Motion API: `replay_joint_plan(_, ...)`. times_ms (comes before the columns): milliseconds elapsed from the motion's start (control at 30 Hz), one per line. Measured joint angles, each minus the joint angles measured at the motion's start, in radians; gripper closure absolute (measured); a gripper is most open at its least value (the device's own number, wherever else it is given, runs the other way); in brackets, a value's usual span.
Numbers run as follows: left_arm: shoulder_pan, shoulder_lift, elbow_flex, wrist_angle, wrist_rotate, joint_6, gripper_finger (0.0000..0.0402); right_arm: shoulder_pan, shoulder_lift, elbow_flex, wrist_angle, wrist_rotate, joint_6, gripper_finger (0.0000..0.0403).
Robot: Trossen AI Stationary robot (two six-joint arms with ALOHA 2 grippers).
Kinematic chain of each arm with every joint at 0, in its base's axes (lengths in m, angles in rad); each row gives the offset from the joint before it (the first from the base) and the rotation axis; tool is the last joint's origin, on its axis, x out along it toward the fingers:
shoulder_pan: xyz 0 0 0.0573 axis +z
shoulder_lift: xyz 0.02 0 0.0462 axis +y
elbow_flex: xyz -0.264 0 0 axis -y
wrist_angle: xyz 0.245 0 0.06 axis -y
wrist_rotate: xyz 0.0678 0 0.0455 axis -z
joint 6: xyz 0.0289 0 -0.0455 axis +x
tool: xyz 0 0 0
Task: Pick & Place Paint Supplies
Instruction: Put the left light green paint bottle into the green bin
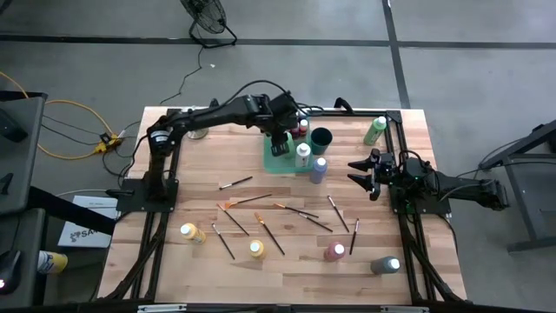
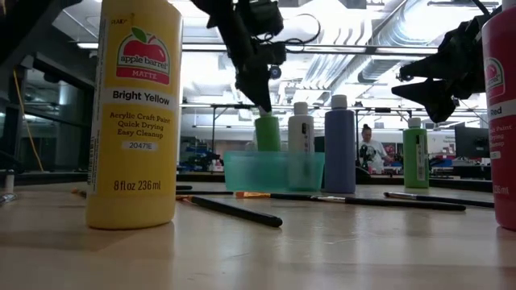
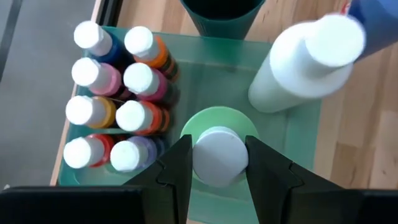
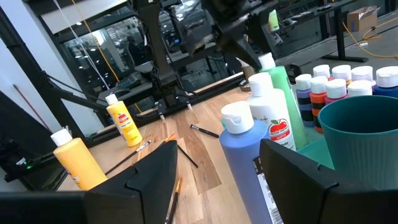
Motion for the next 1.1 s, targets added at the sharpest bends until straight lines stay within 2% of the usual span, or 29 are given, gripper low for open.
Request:
replay_joint_plan(400,0.000,-0.001,0.004,-0.144,-0.029,-0.019,0.0285,0.000,0.000,0.000,0.000,0.000,0.000,0.0180)
replay_joint_plan(800,0.027,0.000,0.068,-0.170,-0.073,-0.026,0.0285,0.000,0.000,0.000,0.000,0.000,0.000,0.0180)
replay_joint_plan(1100,0.036,0.000,0.069,-0.208,-0.099,-0.025,0.0285,0.000,0.000,0.000,0.000,0.000,0.000,0.0180)
